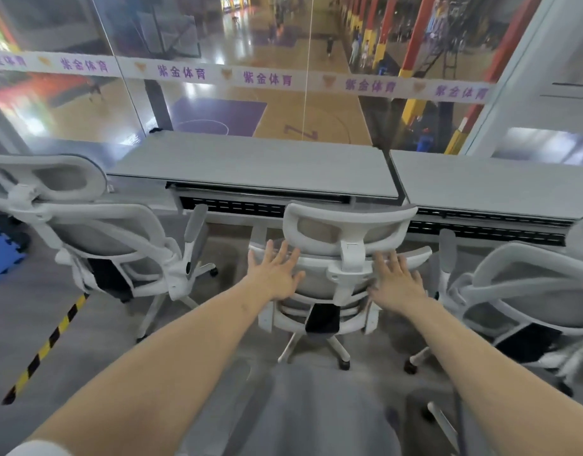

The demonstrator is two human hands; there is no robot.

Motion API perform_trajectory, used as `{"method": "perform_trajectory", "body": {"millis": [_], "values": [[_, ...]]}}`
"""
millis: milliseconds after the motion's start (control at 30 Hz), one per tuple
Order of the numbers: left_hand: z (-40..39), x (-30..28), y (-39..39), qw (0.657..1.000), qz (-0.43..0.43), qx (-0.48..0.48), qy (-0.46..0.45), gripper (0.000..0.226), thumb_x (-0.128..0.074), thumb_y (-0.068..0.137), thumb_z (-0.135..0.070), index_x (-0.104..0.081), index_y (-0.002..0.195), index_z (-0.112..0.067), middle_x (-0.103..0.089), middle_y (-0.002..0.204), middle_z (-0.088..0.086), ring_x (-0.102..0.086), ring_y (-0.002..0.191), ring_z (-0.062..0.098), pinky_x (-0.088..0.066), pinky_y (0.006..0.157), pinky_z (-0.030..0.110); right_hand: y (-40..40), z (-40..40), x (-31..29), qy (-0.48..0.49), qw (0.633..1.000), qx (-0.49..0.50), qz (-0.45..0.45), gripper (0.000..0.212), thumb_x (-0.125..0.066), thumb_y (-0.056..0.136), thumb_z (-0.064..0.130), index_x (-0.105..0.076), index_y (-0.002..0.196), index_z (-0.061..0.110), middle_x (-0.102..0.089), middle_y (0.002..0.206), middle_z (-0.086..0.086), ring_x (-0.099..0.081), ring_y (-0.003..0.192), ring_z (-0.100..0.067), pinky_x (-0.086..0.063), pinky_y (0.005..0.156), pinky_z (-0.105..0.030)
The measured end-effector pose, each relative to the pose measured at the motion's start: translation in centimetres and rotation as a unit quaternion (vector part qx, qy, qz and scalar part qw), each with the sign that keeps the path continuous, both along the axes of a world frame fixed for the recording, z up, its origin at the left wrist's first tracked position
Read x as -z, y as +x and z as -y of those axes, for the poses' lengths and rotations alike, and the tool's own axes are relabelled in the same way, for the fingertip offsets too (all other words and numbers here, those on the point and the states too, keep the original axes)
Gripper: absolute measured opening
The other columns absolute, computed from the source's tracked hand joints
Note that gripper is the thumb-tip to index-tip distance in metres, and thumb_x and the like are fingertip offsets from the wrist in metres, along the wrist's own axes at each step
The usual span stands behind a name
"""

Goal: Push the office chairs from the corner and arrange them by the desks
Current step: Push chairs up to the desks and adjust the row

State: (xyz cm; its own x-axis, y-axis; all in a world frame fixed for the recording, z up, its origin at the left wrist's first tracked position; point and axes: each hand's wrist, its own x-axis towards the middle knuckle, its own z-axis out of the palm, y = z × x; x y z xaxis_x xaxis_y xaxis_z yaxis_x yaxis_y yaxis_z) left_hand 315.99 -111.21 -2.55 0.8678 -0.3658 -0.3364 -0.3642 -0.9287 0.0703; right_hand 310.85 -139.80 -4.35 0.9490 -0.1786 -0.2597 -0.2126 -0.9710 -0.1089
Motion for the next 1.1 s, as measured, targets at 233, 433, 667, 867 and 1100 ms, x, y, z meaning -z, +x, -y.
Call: {"method": "perform_trajectory", "body": {"millis": [233,433,667,867,1100], "values": [[-1.1,1.8,-0.9,0.999,0.011,-0.035,-0.026,0.065,-0.020,0.107,-0.056,0.007,0.164,-0.039,0.006,0.174,-0.002,0.013,0.159,0.029,0.003,0.116,0.078,0.8,0.8,0.4,-0.006,0.997,-0.069,-0.028,0.085,-0.044,0.098,0.044,0.006,0.166,0.029,0.008,0.174,-0.009,0.011,0.159,-0.035,-0.005,0.129,-0.050],[-2.1,1.2,-2.9,0.999,0.002,-0.034,-0.001,0.071,-0.025,0.104,-0.062,0.009,0.163,-0.042,0.007,0.174,-0.001,0.012,0.159,0.031,0.002,0.114,0.081,-0.5,-0.4,0.0,-0.005,0.996,-0.079,-0.038,0.086,-0.044,0.096,0.044,0.003,0.166,0.029,0.006,0.174,-0.006,0.010,0.159,-0.035,-0.004,0.129,-0.050],[-5.6,1.3,-5.3,0.998,0.029,-0.038,0.034,0.078,-0.024,0.098,-0.074,0.015,0.160,-0.047,0.010,0.173,0.004,0.010,0.158,0.036,0.007,0.114,0.079,-2.3,-4.2,-0.7,0.006,0.994,-0.100,-0.048,0.083,-0.037,0.095,0.045,0.007,0.165,0.036,0.009,0.174,0.002,0.010,0.159,-0.031,0.002,0.128,-0.054],[-9.0,0.5,-5.3,0.998,-0.015,-0.064,0.001,0.078,-0.025,0.097,-0.076,0.008,0.161,-0.047,0.015,0.173,0.003,0.010,0.158,0.037,0.003,0.115,0.079,-3.0,-6.1,-0.6,-0.011,0.993,-0.117,-0.018,0.079,-0.038,0.098,0.050,0.007,0.163,0.045,0.007,0.174,0.005,0.006,0.160,-0.021,0.002,0.126,-0.058],[-10.7,0.3,-4.3,0.998,-0.037,-0.048,-0.017,0.077,-0.025,0.097,-0.078,0.009,0.160,-0.051,0.021,0.171,0.001,0.016,0.157,0.036,0.005,0.117,0.076,-3.0,-5.7,0.2,-0.006,0.994,-0.109,-0.010,0.076,-0.035,0.102,0.058,0.016,0.158,0.052,0.017,0.173,-0.005,0.016,0.159,-0.028,0.003,0.127,-0.055]]}}
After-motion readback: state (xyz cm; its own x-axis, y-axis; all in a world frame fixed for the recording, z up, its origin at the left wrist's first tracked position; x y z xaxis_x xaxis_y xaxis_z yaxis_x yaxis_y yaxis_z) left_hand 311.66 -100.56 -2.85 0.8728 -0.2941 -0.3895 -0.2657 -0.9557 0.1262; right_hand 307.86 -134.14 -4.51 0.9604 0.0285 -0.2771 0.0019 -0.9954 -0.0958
